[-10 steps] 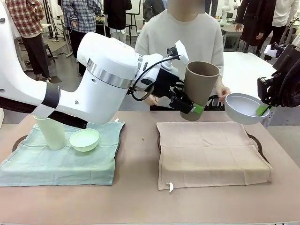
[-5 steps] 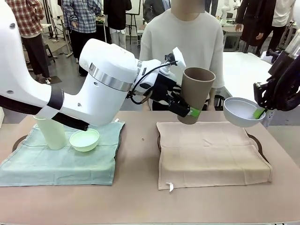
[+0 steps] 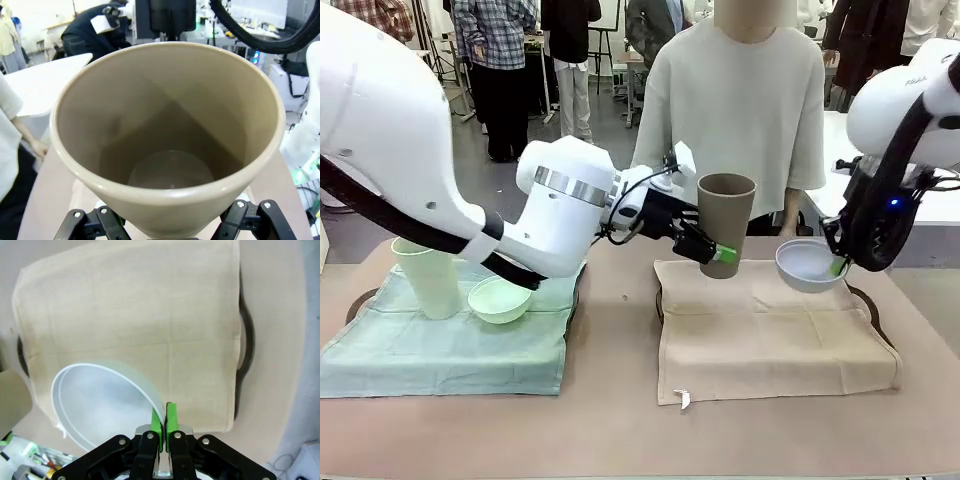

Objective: Set up a tray with a mat and arrange the tableware.
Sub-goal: Place the Picnic Bowl and Reusable plastic cup back onto the Handle tray in front of the human's position.

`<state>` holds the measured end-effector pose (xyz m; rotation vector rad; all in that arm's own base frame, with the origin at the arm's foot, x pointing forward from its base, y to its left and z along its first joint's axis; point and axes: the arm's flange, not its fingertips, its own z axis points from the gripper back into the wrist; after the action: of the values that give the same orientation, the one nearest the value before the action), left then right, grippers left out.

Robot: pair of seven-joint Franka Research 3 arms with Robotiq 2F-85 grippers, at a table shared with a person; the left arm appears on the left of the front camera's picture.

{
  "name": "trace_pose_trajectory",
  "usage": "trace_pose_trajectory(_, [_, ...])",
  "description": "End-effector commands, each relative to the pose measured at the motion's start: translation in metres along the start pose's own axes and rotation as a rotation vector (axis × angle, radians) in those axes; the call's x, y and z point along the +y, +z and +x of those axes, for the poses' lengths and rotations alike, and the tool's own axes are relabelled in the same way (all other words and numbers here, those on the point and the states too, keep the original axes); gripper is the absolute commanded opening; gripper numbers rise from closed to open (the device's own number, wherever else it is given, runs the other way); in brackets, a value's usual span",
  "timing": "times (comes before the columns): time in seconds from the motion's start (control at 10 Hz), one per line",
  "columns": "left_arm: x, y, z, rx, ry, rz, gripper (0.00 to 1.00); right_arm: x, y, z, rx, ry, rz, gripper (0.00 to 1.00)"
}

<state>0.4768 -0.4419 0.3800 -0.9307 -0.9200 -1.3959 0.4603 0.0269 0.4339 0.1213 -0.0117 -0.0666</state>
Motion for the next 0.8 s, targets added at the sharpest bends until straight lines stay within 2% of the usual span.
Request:
trace_pose_trajectory(0.0, [0.006, -0.018, -0.018, -0.051, -0.022, -0.028, 0.82, 0.003, -0.006, 0.011, 0.030, -0.029, -0.001, 0.04])
trace_pose_trajectory(0.2, [0.009, -0.028, -0.032, -0.008, -0.077, -0.004, 0.82, -0.003, -0.008, 0.008, 0.045, -0.036, 0.008, 0.04])
trace_pose_trajectory(0.3, [0.003, -0.024, -0.021, -0.013, -0.073, -0.021, 0.82, -0.001, 0.012, -0.005, 0.075, -0.071, 0.025, 0.04])
trace_pose_trajectory(0.4, [0.008, -0.026, -0.033, -0.010, -0.023, -0.039, 0.82, -0.004, -0.016, 0.008, 0.037, -0.011, 0.002, 0.04])
trace_pose_trajectory(0.6, [0.008, -0.026, -0.033, -0.010, -0.023, -0.039, 0.82, -0.005, -0.006, 0.003, 0.048, -0.025, 0.006, 0.04])
trace_pose_trajectory(0.7, [0.008, -0.028, -0.035, -0.006, -0.035, -0.040, 0.82, -0.013, -0.021, 0.009, 0.086, -0.007, 0.019, 0.04])
